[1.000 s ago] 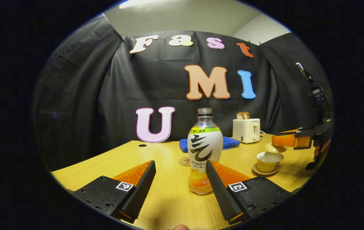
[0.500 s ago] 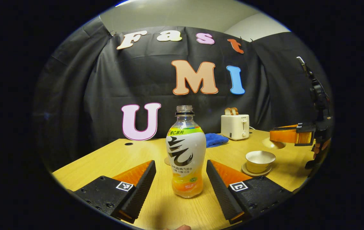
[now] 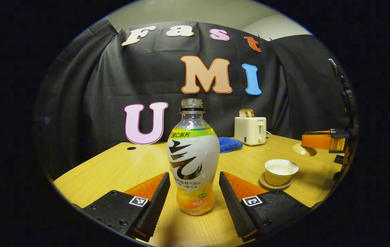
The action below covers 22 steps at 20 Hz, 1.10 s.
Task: Open the teacup lid with one hand, grasp the water bottle and pour water into the teacup with the other hand; after pouring, place the water bottle on the coaster and then close the teacup lid.
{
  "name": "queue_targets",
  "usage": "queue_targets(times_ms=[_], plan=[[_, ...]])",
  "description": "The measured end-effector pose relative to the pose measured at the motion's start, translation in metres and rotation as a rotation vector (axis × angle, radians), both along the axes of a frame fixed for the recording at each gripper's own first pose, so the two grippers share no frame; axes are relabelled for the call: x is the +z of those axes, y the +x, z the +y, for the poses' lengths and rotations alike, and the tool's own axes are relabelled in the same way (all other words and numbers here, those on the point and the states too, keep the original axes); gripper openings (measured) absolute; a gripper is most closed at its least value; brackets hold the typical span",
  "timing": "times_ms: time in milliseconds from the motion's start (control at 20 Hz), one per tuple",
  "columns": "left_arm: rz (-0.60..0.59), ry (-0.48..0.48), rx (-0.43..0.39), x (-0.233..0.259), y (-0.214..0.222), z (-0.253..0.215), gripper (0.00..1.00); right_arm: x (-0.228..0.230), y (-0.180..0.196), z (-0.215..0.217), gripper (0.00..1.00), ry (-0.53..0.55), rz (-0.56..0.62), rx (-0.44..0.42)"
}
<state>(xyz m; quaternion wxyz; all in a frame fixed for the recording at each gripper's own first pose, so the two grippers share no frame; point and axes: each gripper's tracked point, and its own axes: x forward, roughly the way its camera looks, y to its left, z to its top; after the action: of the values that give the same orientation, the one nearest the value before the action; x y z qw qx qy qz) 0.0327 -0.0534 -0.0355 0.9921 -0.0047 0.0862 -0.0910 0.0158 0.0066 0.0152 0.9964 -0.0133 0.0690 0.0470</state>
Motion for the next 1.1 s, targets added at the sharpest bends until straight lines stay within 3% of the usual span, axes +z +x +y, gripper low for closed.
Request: queue_targets(times_ms=[250,650,1100], plan=[[0.001,0.004,-0.006,-0.002,0.003,0.000,0.67,0.004,-0.003,-0.003,0.29,-0.004,-0.012,-0.006],[0.005,0.091,-0.030,0.000,0.007,0.000,0.62,0.011,-0.007,-0.016,0.30,-0.005,-0.029,-0.024],[-0.020,0.420,-0.093,0.009,0.021,-0.002,0.62,0.017,-0.015,-0.035,0.29,0.001,-0.043,-0.050]])
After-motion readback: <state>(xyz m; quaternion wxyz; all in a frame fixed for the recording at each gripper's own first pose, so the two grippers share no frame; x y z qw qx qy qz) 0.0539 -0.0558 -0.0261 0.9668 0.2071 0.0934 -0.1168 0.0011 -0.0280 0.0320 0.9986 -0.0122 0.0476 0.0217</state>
